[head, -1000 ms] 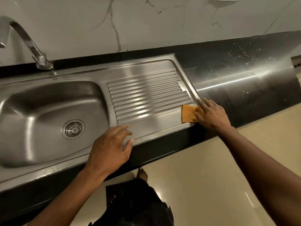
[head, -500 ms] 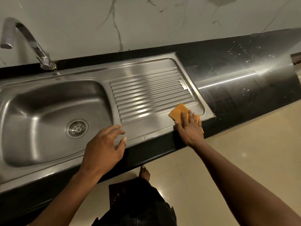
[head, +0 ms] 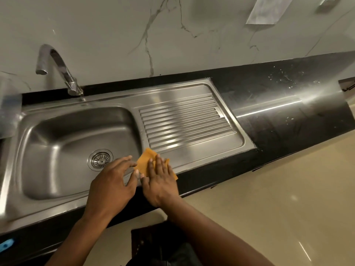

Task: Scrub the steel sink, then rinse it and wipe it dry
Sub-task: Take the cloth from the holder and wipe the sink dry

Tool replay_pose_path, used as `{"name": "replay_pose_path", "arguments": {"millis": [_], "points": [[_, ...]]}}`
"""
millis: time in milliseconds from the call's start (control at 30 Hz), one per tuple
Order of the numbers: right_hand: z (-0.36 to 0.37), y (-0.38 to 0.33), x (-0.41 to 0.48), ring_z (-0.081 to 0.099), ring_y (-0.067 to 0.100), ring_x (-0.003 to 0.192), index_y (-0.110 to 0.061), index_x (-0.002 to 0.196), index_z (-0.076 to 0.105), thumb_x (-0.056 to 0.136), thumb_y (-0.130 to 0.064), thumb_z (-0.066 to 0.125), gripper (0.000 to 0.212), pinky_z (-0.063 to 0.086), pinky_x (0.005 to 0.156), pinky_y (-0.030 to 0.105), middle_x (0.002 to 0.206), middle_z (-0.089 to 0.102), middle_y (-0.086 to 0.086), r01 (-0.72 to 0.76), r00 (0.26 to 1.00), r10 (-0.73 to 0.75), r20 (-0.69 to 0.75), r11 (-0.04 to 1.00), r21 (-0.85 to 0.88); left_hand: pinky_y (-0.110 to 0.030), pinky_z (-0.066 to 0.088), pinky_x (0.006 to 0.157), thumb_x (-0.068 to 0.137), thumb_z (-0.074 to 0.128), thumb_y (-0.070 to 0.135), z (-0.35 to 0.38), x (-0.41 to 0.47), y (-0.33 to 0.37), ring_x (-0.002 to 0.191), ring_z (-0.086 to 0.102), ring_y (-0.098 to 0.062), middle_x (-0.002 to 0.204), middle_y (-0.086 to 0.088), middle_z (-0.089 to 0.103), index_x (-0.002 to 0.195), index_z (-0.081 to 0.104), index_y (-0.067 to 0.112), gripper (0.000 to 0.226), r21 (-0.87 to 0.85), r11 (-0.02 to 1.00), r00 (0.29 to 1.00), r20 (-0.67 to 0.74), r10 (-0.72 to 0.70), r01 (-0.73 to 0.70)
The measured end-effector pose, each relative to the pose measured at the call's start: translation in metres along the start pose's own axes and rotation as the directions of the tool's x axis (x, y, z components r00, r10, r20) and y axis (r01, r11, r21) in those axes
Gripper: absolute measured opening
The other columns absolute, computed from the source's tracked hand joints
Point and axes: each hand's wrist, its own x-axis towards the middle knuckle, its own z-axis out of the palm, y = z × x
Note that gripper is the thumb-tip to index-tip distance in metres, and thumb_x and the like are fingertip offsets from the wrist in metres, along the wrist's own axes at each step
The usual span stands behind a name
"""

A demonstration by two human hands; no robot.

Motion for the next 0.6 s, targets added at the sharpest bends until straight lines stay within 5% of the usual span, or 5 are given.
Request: {"name": "replay_pose_path", "arguments": {"millis": [167,267,333,467,600], "points": [[0.021,-0.062,0.000,-0.022,0.026,0.155,-0.014,0.164,-0.010,0.105,-0.057,0.032,0.083,-0.004,0.129,0.049,0.167,-0.023,0.011,0.099,0.993,-0.094,0.075,0.992,-0.071,-0.029,0.045,0.100,0.097,0.071,0.032,-0.011,-0.004,-0.010,0.131,0.060,-0.015,0.145,0.009,0.065,0.127,0.073,0.029,0.030,0.017,0.999,1.000,-0.009,-0.028,0.028],[0.020,-0.085,0.008,0.033,0.029,0.152,-0.015,0.156,0.036,0.102,-0.041,0.054,0.062,0.032,0.122,0.050,0.163,0.036,0.015,0.141,0.990,-0.137,-0.042,0.985,0.099,-0.031,0.047,0.102,0.096,0.072,0.028,-0.019,-0.003,-0.015,0.129,0.062,-0.015,0.145,0.008,0.065,0.126,0.073,0.029,0.030,-0.004,0.999,0.998,-0.044,-0.049,0.049],[0.008,-0.087,0.014,0.064,0.018,0.115,-0.016,0.132,0.059,0.101,-0.029,0.060,0.034,0.052,0.096,0.035,0.130,0.066,0.009,0.146,0.985,-0.111,-0.132,0.943,0.300,-0.037,0.052,0.104,0.095,0.073,0.026,-0.022,-0.001,-0.018,0.128,0.064,-0.018,0.144,0.005,0.066,0.126,0.073,0.027,0.031,-0.021,0.999,0.997,-0.069,-0.045,0.044],[-0.037,-0.058,0.028,0.070,0.013,0.096,-0.020,0.131,0.063,0.094,-0.010,0.066,0.039,0.058,0.081,0.025,0.115,0.072,0.006,-0.063,0.992,0.129,-0.001,0.490,0.869,-0.044,0.060,0.095,0.095,0.074,0.028,-0.019,0.006,-0.019,0.121,0.067,-0.020,0.142,0.004,0.066,0.129,0.072,0.025,0.034,-0.012,1.000,0.997,-0.081,-0.016,0.015],[-0.094,0.011,0.043,0.074,0.034,0.087,-0.012,0.120,0.069,0.090,0.000,0.065,0.033,0.064,0.070,0.044,0.109,0.073,0.025,-0.099,0.973,0.216,0.078,0.087,0.991,-0.039,0.056,0.095,0.096,0.073,0.028,-0.004,0.020,-0.003,0.125,0.065,-0.020,0.143,0.004,0.066,0.128,0.073,0.024,0.032,-0.037,0.999,0.998,-0.055,-0.019,0.017]]}}
